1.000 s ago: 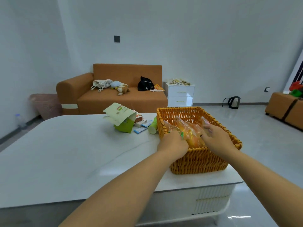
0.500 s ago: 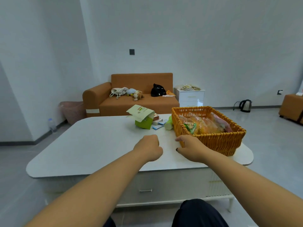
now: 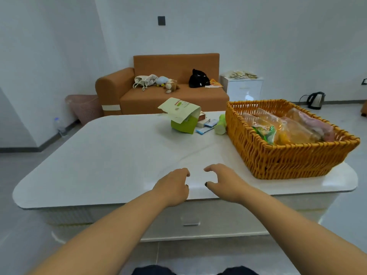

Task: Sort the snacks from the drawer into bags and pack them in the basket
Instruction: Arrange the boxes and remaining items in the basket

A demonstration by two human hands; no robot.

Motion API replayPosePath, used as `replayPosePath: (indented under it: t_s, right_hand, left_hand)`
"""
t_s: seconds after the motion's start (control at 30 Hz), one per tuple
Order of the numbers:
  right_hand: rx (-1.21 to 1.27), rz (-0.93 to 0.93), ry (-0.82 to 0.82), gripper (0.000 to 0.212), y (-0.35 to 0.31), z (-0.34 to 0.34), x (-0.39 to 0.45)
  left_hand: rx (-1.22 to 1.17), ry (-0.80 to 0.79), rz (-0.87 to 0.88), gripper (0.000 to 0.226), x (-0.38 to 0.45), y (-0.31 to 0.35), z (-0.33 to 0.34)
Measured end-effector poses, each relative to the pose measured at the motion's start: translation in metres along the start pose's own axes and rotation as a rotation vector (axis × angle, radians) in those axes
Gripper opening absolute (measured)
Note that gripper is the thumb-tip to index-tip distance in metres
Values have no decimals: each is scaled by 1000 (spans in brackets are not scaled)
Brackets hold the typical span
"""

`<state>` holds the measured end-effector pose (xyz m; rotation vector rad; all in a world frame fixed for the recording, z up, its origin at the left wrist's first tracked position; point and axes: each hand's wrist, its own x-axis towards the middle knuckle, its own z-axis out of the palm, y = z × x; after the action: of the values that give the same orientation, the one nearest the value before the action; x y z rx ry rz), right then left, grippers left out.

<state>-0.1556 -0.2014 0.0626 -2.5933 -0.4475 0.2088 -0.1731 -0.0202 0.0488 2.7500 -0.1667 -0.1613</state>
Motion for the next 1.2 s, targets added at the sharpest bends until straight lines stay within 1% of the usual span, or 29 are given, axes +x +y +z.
replayPosePath:
  t_s: [0.1, 0.2, 0.3, 0.37, 0.4, 0.47, 0.53, 0.57, 0.6, 0.67, 0.77, 0.83, 0.93, 1.03, 1.2]
  right_hand:
    - [4, -11, 50, 53, 22, 35, 59]
    - [-16, -10, 71, 54, 41, 57, 125]
    - [-157, -105, 117, 54, 54, 64, 177]
    - [-207, -134, 109, 55, 57, 65, 192]
    - [-211, -125, 94, 55, 58, 67, 195]
    - [-181, -90, 83, 56, 58, 69, 196]
    - [-133, -39, 45, 61, 53, 63, 195]
    - [-125, -13, -3, 62, 48, 58, 195]
    - [-121, 11, -59, 65, 42, 49, 195]
    - [-119, 46, -141, 68, 28, 25, 194]
    - [-63, 69, -155, 70, 2, -18, 193]
    - [-24, 110, -186, 71, -13, -50, 190]
    - [9, 148, -241, 74, -31, -95, 185]
    - [10, 140, -284, 77, -45, -131, 181]
    - [-13, 71, -370, 76, -57, -178, 192]
  left_hand:
    - [15, 20, -2, 47, 53, -35, 28]
    - [132, 69, 48, 48, 114, -67, 39]
    - [269, 112, 97, 55, 159, -86, 34]
    - [296, 85, 85, 58, 176, -95, 32]
    - [261, 58, 68, 60, 182, -97, 31]
    - [235, 37, 73, 66, 187, -99, 29]
    - [267, 6, 80, 62, 189, -92, 18]
    - [275, 38, 91, 57, 189, -89, 12]
    - [248, 0, 78, 54, 188, -82, 1]
    - [205, -56, 46, 58, 187, -68, -21]
    - [218, -101, 8, 63, 185, -48, -64]
    - [154, -95, -4, 65, 183, -32, -93]
    - [132, -140, -38, 66, 181, -8, -134]
    - [136, -179, -57, 65, 181, 12, -172]
    - [145, -188, -137, 64, 185, 34, -216]
